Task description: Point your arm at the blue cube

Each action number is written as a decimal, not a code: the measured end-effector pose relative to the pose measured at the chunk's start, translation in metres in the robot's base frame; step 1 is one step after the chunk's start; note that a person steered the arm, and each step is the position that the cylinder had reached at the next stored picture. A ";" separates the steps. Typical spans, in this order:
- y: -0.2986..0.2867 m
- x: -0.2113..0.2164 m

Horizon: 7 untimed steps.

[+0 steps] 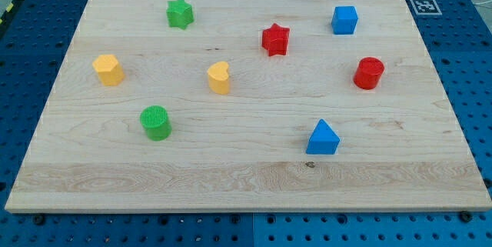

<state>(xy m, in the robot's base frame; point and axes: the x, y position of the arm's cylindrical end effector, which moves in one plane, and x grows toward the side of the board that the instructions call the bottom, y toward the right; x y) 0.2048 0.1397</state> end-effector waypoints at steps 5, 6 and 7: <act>-0.047 0.000; 0.010 0.000; 0.065 0.002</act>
<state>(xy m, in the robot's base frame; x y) 0.2063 0.2049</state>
